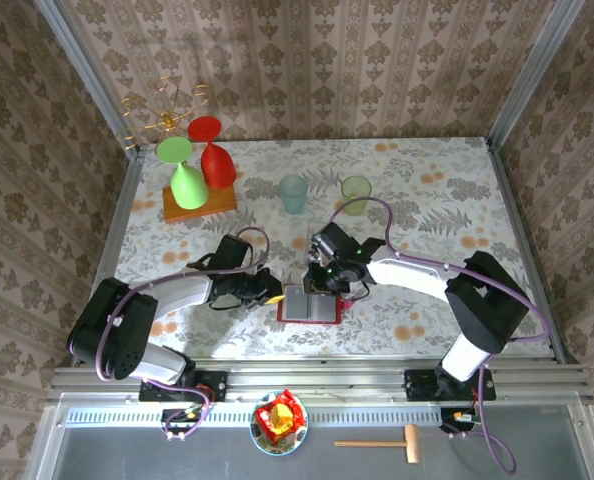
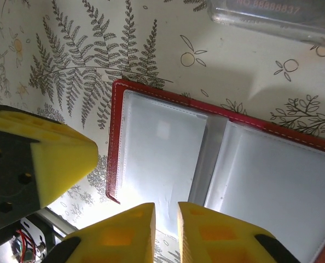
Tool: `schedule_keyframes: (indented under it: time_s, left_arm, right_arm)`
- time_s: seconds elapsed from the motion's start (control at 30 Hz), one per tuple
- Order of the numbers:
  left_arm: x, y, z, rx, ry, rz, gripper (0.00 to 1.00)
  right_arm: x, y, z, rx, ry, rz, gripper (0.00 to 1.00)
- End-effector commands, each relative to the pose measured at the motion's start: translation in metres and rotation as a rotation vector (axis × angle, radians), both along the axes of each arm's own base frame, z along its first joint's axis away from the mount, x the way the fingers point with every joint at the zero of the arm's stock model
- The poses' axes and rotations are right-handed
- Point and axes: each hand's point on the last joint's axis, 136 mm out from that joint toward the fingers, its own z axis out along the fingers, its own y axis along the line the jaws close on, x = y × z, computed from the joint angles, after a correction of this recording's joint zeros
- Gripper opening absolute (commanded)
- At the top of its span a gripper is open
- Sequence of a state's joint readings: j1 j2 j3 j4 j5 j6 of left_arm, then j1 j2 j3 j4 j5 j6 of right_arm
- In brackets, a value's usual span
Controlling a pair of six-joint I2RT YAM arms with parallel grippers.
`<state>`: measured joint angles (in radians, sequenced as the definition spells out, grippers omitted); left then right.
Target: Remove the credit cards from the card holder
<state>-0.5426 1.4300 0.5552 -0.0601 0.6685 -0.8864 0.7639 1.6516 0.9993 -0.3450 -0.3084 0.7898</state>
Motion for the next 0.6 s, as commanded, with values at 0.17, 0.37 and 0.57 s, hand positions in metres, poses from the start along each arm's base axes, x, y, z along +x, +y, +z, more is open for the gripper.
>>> schedule_keyframes:
  time_s: [0.17,0.37,0.57]
  left_arm:
    - [-0.013,0.007,-0.019,0.044,0.048,-0.013,0.09]
    - [-0.02,0.01,-0.028,0.058,0.075,-0.023,0.08]
    - [-0.024,0.014,-0.032,0.081,0.088,-0.026,0.08]
  right_arm:
    - [-0.005,0.01,-0.014,0.019,0.069,-0.039,0.22]
    - [-0.011,0.016,-0.024,0.019,0.108,-0.05,0.23]
    - [-0.015,0.022,-0.029,0.031,0.121,-0.044,0.23]
